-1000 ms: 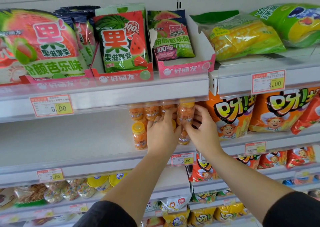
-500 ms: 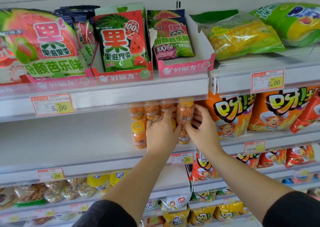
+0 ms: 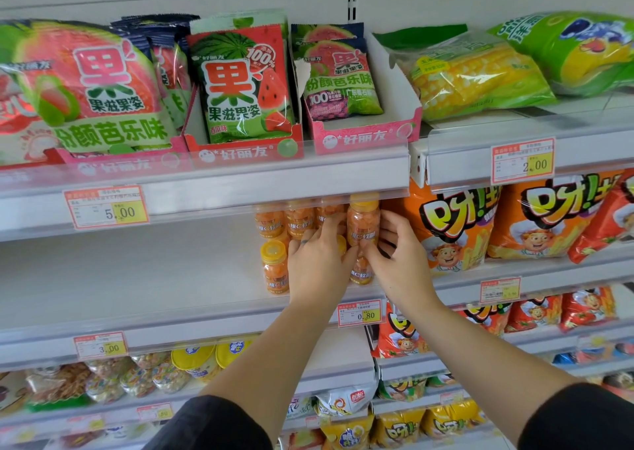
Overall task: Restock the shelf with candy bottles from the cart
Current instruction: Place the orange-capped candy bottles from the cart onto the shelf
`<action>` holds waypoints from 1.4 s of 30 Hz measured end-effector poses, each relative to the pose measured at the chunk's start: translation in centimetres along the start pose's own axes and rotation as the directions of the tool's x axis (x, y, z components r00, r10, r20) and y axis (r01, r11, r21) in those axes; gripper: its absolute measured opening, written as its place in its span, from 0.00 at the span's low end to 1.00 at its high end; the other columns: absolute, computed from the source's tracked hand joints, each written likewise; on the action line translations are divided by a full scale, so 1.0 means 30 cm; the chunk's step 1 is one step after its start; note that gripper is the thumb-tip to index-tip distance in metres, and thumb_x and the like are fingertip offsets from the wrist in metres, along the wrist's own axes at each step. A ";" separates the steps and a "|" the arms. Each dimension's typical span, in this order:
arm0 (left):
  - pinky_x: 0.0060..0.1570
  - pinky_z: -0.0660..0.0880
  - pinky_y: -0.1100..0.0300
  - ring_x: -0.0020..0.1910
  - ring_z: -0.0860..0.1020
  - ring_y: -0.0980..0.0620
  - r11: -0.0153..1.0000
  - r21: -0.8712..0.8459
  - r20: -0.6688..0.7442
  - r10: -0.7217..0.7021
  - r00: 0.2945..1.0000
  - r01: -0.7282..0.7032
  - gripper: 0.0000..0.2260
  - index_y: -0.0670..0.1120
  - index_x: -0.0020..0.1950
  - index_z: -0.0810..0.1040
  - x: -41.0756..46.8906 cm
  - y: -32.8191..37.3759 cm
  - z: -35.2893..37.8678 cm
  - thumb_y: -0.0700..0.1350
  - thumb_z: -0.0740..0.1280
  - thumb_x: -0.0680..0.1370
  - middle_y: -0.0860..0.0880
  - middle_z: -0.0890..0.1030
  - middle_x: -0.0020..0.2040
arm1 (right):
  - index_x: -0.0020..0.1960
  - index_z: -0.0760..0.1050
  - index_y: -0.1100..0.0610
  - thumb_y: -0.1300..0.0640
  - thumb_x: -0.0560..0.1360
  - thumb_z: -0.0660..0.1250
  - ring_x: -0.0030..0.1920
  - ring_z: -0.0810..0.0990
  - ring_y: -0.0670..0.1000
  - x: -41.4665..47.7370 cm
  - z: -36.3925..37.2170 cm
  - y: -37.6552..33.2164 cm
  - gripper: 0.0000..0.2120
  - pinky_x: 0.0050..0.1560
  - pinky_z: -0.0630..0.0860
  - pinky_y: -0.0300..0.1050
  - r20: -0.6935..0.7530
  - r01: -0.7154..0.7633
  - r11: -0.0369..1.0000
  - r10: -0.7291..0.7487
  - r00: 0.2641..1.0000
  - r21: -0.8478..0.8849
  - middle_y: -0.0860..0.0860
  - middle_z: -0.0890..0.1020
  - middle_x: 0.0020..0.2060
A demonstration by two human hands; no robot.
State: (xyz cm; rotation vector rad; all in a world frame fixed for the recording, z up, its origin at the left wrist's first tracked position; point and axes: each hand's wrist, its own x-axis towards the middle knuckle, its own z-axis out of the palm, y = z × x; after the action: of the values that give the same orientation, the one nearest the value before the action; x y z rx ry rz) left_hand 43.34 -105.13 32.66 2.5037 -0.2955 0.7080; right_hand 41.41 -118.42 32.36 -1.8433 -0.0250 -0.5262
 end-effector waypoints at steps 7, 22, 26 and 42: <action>0.52 0.68 0.52 0.56 0.79 0.49 1.000 -0.010 0.001 -0.022 1.000 0.022 0.19 0.51 0.64 0.73 -0.001 0.002 -0.005 0.59 0.66 0.77 0.53 0.83 0.51 | 0.68 0.72 0.52 0.61 0.76 0.71 0.59 0.78 0.40 0.007 0.004 0.008 0.22 0.62 0.77 0.44 0.003 0.006 1.000 -0.006 1.000 -0.017 0.43 0.80 0.59; 0.53 0.68 0.52 0.53 0.80 0.49 1.000 -0.018 -0.012 -0.019 1.000 0.019 0.17 0.51 0.62 0.73 0.004 0.024 -0.005 0.58 0.67 0.77 0.54 0.83 0.49 | 0.67 0.72 0.50 0.59 0.77 0.70 0.56 0.77 0.36 0.015 -0.012 0.004 0.20 0.52 0.72 0.24 0.032 -0.017 0.999 0.018 0.999 -0.033 0.42 0.80 0.59; 0.53 0.67 0.53 0.54 0.79 0.49 1.000 -0.014 0.004 -0.022 1.000 0.022 0.18 0.52 0.63 0.73 0.006 0.021 -0.004 0.58 0.66 0.77 0.55 0.83 0.50 | 0.68 0.73 0.51 0.59 0.77 0.70 0.56 0.77 0.35 0.015 -0.016 0.000 0.20 0.51 0.72 0.23 0.043 -0.017 0.999 0.018 0.999 -0.029 0.42 0.80 0.58; 0.55 0.67 0.53 0.56 0.79 0.49 0.999 -0.032 0.014 -0.042 0.999 0.042 0.19 0.51 0.64 0.72 0.001 0.025 -0.024 0.59 0.66 0.77 0.53 0.83 0.51 | 0.68 0.71 0.47 0.57 0.76 0.72 0.60 0.78 0.41 0.014 -0.017 0.001 0.23 0.62 0.77 0.43 0.048 -0.020 0.999 0.022 0.999 -0.028 0.41 0.79 0.59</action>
State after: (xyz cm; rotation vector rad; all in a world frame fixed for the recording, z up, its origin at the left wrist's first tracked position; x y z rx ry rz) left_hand 42.81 -105.39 33.52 2.4772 -0.2567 0.6651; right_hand 41.62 -118.98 32.61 -1.8812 -0.0307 -0.4695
